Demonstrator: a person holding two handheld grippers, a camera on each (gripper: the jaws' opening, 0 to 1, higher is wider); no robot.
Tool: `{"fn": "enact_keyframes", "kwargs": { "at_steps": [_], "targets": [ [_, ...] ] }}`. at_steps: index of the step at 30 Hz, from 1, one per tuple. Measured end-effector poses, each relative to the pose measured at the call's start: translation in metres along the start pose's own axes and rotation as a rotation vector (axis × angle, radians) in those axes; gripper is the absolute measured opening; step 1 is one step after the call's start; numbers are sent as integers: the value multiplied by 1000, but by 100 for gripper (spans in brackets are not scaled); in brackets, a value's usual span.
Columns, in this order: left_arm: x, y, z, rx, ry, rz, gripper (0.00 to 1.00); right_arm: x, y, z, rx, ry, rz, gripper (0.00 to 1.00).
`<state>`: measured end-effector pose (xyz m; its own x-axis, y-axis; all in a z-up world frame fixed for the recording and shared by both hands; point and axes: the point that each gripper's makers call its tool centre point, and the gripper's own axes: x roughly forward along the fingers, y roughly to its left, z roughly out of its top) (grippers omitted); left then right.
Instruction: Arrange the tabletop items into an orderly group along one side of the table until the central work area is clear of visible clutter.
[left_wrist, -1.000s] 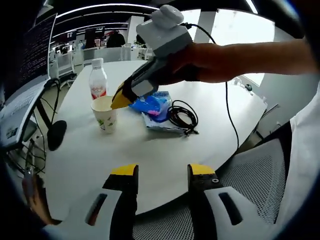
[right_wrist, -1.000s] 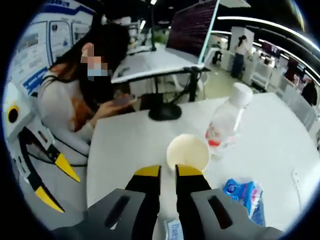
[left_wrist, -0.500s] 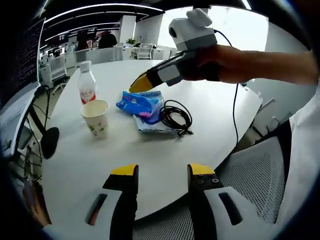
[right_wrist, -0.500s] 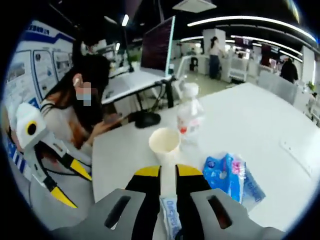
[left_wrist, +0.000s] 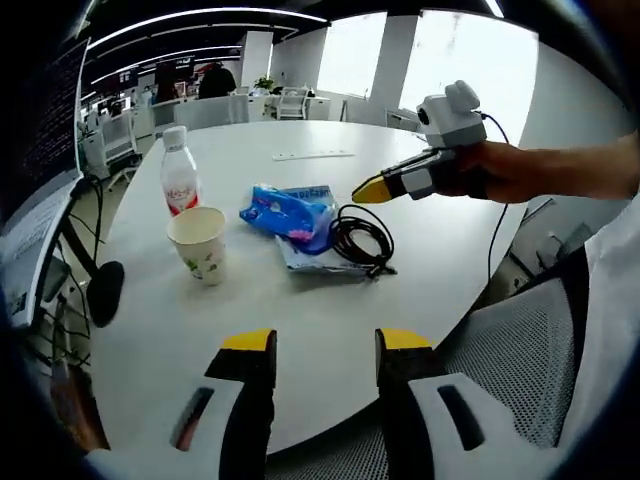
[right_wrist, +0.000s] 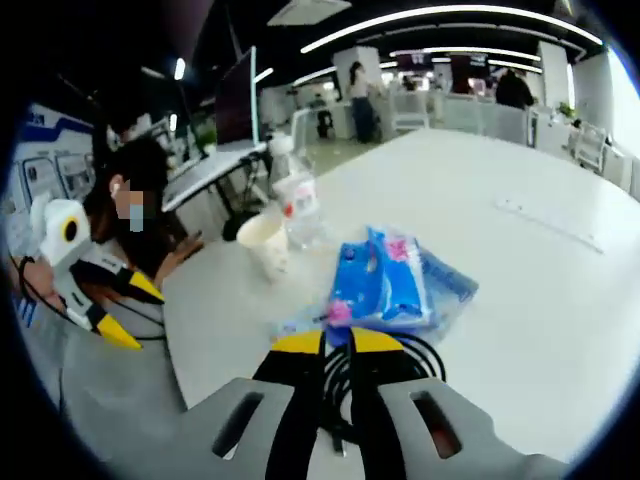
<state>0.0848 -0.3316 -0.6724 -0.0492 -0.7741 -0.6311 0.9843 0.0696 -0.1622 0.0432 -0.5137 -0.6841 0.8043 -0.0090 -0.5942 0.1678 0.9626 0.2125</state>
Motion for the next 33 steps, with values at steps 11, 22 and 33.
{"fn": "enact_keyframes", "kwargs": {
  "at_steps": [11,22,33],
  "targets": [
    [12,7,19,11,-13,7,38,-30,-31,-36,110,8,-81,8],
    [18,2,28,18,-25,-4,39,-40,-39,-55,141,24,-112,9],
    [12,7,20,-16,-15,28,38,-24,-54,-69,205,30,-155,11]
  ]
}}
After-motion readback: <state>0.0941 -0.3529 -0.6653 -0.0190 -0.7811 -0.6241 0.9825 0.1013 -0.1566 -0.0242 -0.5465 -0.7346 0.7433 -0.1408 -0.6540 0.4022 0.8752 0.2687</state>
